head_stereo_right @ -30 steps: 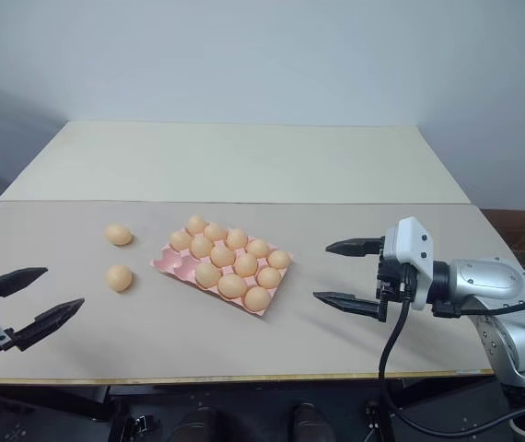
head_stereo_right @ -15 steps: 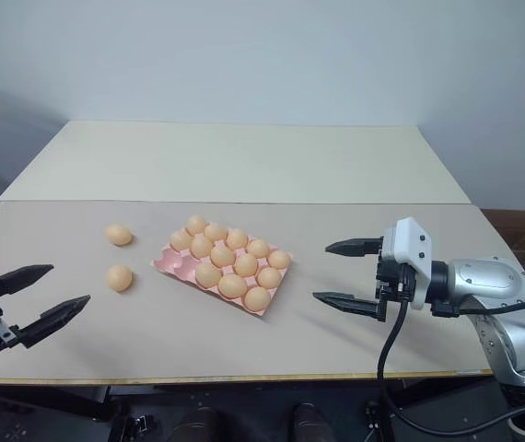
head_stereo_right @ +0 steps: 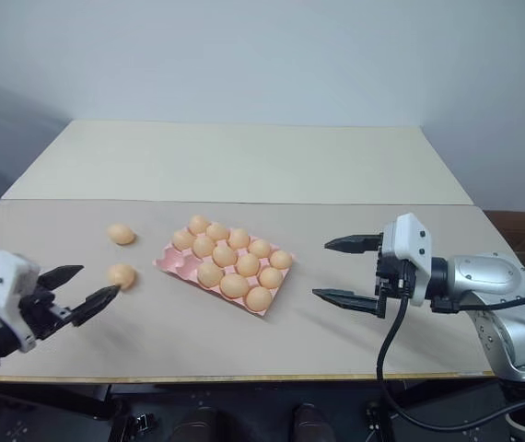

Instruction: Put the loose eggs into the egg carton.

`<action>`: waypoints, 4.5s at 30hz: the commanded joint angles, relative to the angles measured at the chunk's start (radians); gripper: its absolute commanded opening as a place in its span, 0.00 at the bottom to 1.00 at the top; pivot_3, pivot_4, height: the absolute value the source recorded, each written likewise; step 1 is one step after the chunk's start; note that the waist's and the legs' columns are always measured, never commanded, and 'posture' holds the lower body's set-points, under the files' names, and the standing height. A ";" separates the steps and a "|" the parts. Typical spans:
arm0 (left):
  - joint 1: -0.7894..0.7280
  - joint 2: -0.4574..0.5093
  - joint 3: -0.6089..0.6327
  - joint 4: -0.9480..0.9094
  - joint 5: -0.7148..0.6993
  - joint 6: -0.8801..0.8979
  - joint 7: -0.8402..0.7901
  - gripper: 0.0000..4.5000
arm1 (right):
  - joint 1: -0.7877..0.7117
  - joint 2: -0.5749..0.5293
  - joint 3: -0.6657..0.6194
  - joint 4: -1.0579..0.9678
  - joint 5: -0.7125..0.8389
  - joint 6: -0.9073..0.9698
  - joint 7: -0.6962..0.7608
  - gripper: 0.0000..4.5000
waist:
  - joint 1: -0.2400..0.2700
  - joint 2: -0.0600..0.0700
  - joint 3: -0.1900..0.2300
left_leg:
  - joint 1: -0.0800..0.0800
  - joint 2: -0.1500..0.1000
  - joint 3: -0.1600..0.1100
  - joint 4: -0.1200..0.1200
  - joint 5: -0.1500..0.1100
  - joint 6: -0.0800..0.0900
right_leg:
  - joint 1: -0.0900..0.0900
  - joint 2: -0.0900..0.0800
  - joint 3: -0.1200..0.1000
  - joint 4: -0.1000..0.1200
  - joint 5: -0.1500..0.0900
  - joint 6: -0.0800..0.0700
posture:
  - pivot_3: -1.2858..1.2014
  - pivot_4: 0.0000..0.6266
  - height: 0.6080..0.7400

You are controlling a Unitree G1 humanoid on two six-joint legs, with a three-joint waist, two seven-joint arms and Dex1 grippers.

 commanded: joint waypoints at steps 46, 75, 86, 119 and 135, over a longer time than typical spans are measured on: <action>-0.440 -0.021 -0.197 0.210 0.141 0.203 0.087 0.42 | 0.054 -0.021 -0.067 -0.097 0.029 0.010 -0.048 1.00 | -0.001 -0.002 0.000 | 0.000 -0.001 0.000 0.000 0.000 0.000 | 0.000 0.000 0.001 0.000 0.003 0.004 | 0.52 0.24 1.00; -0.601 -0.056 -0.495 0.287 0.235 -0.030 -0.185 0.99 | 0.111 -0.013 -0.091 -0.161 0.039 0.013 -0.128 1.00 | -0.004 -0.002 0.000 | -0.001 -0.002 0.000 0.000 0.000 0.001 | 0.001 0.000 0.002 0.000 0.004 0.007 | 0.52 0.24 1.00; -0.321 0.085 -0.115 0.271 0.164 -0.229 -0.356 0.99 | 0.080 -0.011 -0.061 -0.128 0.031 0.000 -0.099 1.00 | -0.003 -0.002 0.000 | 0.000 -0.001 0.000 0.000 0.000 0.000 | 0.000 0.000 0.001 0.000 0.001 0.001 | 0.52 0.24 1.00; 0.114 0.032 0.186 0.026 -0.064 -0.137 -0.293 0.99 | -0.004 -0.016 -0.002 -0.001 -0.050 -0.063 -0.007 1.00 | -0.003 -0.002 0.000 | 0.000 0.000 0.001 0.000 -0.003 -0.005 | -0.001 0.000 0.001 -0.001 0.000 0.000 | 0.52 0.24 1.00; -0.534 -0.132 -0.089 0.370 0.070 0.215 0.404 0.99 | -0.028 -0.004 0.008 -0.007 -0.050 -0.063 -0.023 1.00 | -0.007 -0.004 0.000 | 0.001 -0.001 0.001 0.000 0.000 0.000 | 0.001 0.001 0.002 0.000 0.004 0.007 | 0.52 0.24 1.00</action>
